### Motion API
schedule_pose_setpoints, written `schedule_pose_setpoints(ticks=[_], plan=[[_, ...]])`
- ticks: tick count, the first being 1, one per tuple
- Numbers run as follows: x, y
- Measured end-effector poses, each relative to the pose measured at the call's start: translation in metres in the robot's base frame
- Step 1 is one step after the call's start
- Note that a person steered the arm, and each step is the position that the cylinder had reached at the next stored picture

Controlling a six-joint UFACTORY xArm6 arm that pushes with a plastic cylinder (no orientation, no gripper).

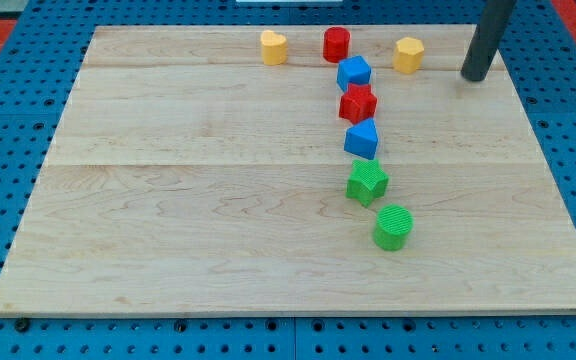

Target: Move the blue cube and red circle diagonal to each other

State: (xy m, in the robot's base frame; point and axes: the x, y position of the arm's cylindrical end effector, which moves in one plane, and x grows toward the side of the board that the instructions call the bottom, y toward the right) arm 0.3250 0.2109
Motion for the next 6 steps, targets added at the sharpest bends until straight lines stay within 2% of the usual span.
schedule_pose_setpoints(ticks=[1, 2, 3, 4, 5, 6], plan=[[-0.004, -0.08], [-0.04, -0.09], [-0.051, -0.171], [-0.066, -0.206], [-0.101, -0.187], [-0.101, -0.16]])
